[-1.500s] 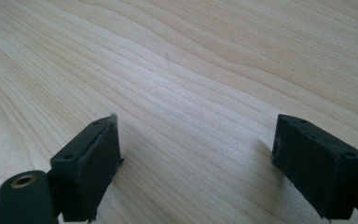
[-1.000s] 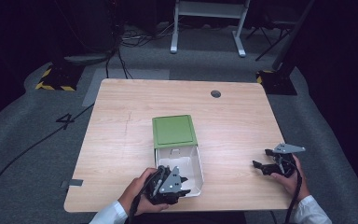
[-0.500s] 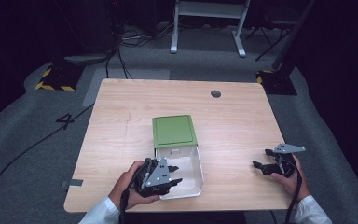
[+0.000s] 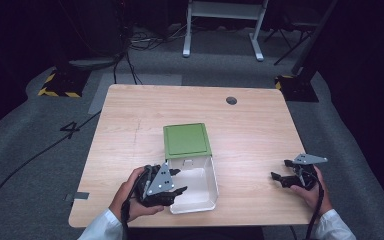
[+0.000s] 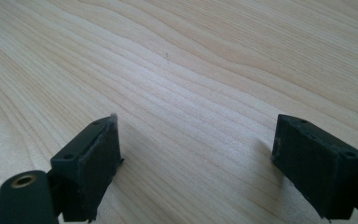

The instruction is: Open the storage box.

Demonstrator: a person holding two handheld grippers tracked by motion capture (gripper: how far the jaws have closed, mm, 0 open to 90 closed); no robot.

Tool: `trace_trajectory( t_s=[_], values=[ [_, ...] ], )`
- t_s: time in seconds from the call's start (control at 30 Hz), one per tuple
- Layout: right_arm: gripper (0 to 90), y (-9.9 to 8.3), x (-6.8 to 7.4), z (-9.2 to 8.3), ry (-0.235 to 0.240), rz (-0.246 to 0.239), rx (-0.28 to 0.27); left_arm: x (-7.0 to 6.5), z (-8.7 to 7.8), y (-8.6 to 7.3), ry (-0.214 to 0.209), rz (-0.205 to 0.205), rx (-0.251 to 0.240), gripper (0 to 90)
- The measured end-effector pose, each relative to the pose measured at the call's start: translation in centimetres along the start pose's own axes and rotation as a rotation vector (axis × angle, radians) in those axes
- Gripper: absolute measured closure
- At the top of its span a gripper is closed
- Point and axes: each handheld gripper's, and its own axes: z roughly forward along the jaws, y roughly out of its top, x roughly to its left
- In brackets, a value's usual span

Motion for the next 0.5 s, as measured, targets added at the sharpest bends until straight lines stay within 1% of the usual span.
trace_trajectory(
  t_s=[0.07,0.13,0.2,0.23,0.3,0.37,0.5],
  values=[
    [15.3,0.0,0.0,0.0,0.0,0.0,0.0,0.2,-0.3,-0.2,0.005,-0.012,0.0,41.7],
    [15.3,0.0,0.0,0.0,0.0,0.0,0.0,0.3,-0.5,-0.5,0.01,-0.02,0.006,35.8],
    [15.3,0.0,0.0,0.0,0.0,0.0,0.0,0.3,-0.7,-0.7,0.026,-0.022,0.012,32.2],
    [15.3,0.0,0.0,0.0,0.0,0.0,0.0,0.4,-0.8,-0.9,0.031,-0.029,0.012,29.8],
    [15.3,0.0,0.0,0.0,0.0,0.0,0.0,0.5,-1.1,-1.1,0.045,-0.037,0.01,27.4],
    [15.3,0.0,0.0,0.0,0.0,0.0,0.0,0.7,-1.4,-1.4,0.068,-0.043,0.014,25.0],
    [15.3,0.0,0.0,0.0,0.0,-0.001,0.0,1.1,-1.9,-2.2,0.102,-0.063,0.015,22.6]
  ],
)
